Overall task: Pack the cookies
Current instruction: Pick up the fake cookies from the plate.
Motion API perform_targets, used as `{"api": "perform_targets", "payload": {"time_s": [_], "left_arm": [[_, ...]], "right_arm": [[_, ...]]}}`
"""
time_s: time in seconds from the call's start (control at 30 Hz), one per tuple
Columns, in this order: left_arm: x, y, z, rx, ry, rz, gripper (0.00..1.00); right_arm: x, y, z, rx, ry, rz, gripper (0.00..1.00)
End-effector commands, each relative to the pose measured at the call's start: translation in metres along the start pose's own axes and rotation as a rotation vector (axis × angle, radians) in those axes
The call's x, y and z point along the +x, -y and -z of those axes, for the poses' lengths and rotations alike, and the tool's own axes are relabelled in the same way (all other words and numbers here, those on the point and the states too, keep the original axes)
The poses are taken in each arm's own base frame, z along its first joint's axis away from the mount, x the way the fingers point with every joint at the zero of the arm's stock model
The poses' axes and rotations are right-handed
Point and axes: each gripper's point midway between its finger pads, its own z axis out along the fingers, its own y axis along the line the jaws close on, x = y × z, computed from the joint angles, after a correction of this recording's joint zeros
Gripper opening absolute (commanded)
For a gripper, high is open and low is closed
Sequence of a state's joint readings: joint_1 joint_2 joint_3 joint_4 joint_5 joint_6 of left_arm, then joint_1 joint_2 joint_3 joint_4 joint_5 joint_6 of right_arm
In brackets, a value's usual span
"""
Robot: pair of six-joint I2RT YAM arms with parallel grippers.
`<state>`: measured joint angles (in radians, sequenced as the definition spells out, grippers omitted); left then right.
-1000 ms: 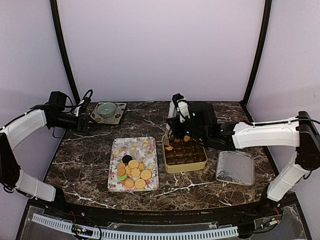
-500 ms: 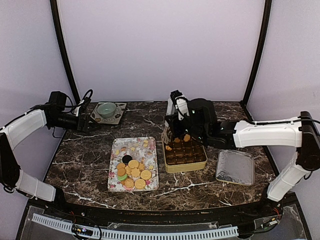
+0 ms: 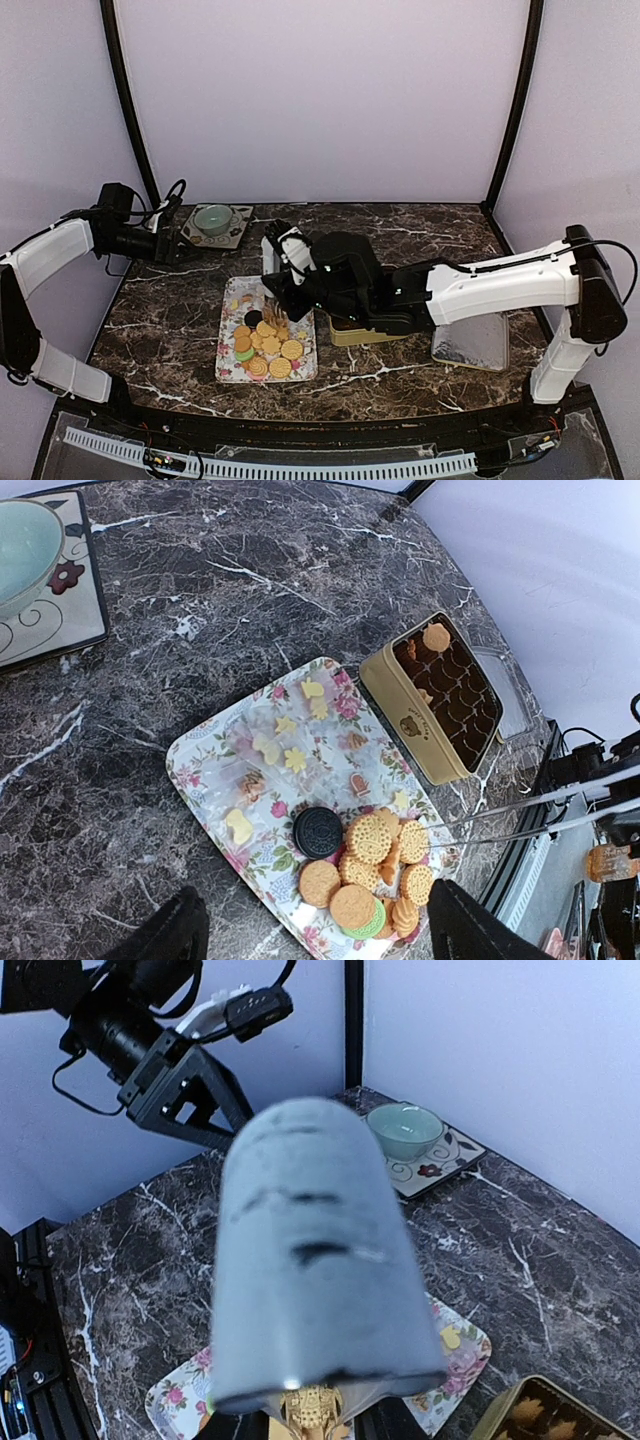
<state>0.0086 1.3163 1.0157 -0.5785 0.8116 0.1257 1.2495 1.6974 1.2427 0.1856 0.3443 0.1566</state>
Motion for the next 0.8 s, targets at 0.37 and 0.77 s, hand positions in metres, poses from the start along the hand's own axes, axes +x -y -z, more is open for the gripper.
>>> {"api": "perform_targets", "payload": {"time_s": [0.37, 0.77], "left_arm": [[-0.004, 0.005, 0.005, 0.013, 0.010, 0.000, 0.78], [-0.002, 0.006, 0.005, 0.014, 0.007, -0.002, 0.78]], "right_arm": [[0.018, -0.038, -0.024, -0.074, -0.021, 0.018, 0.38], [0.020, -0.045, -0.028, -0.106, -0.009, 0.004, 0.42]]}}
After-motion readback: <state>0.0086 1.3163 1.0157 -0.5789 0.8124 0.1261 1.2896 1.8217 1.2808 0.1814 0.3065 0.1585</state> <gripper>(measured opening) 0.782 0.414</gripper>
